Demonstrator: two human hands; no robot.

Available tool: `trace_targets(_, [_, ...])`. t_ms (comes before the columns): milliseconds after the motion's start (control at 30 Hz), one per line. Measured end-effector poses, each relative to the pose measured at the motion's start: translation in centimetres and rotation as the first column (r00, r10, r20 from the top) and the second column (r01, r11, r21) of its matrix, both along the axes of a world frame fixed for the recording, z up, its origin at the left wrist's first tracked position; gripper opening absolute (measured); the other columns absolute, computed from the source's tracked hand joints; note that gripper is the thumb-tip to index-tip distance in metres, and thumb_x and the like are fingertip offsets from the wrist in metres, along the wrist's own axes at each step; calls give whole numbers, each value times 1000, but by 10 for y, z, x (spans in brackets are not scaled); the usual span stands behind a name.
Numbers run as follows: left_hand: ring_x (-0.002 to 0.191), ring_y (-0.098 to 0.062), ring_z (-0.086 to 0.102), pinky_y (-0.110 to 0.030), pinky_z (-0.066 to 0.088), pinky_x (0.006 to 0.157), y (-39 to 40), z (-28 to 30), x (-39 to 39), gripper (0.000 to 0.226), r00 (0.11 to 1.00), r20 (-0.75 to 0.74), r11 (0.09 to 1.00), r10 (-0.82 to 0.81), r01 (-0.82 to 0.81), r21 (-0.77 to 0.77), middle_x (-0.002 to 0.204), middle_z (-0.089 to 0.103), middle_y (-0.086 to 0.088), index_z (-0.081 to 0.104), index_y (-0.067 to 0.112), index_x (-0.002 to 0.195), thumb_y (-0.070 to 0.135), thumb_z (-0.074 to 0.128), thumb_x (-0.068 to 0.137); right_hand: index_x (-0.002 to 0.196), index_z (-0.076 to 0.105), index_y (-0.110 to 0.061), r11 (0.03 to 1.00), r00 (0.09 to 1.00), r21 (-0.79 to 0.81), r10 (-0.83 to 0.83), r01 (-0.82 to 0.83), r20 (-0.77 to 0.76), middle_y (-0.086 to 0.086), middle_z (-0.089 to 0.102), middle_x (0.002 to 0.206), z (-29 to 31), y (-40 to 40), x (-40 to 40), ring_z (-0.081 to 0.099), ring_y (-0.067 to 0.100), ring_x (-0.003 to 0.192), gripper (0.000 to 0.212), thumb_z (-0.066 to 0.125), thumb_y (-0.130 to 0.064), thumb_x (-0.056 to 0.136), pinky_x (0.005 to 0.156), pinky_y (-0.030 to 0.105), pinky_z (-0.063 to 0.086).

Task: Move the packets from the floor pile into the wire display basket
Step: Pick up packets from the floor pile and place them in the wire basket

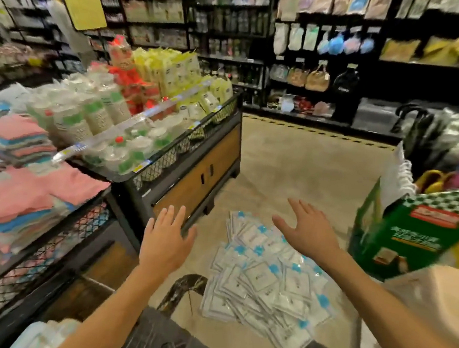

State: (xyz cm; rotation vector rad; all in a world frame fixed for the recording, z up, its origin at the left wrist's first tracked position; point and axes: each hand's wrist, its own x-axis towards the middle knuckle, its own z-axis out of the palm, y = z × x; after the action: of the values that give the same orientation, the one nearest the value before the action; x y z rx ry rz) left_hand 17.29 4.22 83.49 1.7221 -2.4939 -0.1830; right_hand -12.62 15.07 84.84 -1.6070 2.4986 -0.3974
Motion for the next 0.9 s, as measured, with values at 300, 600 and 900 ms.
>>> trace_targets(300, [157,-19,14,-43,12,126,-32,-32,-132,67,974,25,971,-225,221,94,169,21,-2,20,24,162,57,27,105,160,32,-22,963,965,73,-262,261,-1,4,38,163,-38,29,-123,32,26,151,84,33,-76,96,124,48,20])
trace_targets(600, [155,-22,20,-47,19,126,-109,-131,-216,83,931,26,905,-365,348,243,168,25,-3,17,24,163,71,9,94,163,25,-20,868,887,234,-459,439,39,8,29,168,-104,21,-184,26,27,155,90,32,-78,94,127,49,20])
trace_targets(900, [157,-21,9,-41,9,128,-194,-256,-279,73,877,96,843,-471,416,340,171,11,-2,4,23,164,60,22,104,162,25,-18,789,808,300,-582,536,87,6,30,167,-217,-47,-228,27,24,154,88,43,-72,95,124,42,21])
